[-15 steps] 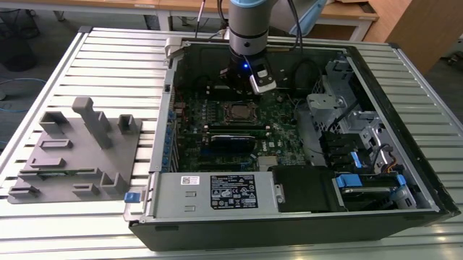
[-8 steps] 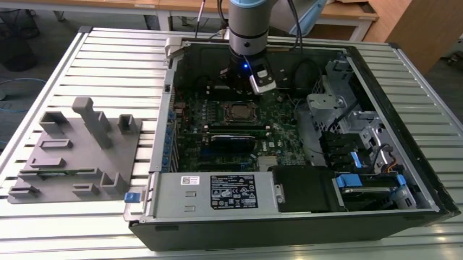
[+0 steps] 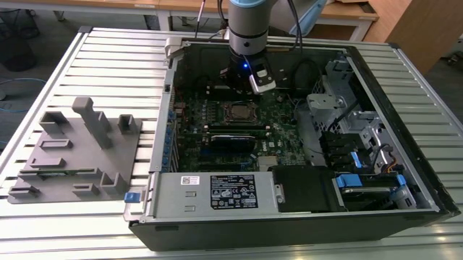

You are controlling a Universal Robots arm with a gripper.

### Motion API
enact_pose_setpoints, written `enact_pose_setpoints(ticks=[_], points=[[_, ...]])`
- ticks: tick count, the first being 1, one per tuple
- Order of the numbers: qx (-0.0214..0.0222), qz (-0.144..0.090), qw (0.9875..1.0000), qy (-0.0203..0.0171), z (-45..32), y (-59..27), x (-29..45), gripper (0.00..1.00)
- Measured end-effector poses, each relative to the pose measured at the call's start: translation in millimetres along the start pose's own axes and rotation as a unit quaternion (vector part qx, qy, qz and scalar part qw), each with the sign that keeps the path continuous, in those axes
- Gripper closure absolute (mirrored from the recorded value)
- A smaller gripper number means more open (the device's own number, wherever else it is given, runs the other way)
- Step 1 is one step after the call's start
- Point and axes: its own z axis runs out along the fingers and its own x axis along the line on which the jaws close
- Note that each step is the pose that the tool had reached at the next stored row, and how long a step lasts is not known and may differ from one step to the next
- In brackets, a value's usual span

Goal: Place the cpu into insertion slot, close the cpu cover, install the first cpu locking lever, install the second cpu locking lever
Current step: 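Install the first cpu locking lever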

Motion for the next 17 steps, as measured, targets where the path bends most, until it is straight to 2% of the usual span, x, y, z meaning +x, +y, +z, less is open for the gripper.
enact_pose_setpoints(ticks=[17], points=[[0.0030,0.006,1.0000,-0.0016,1.5,-1.2,0.2,0.89]])
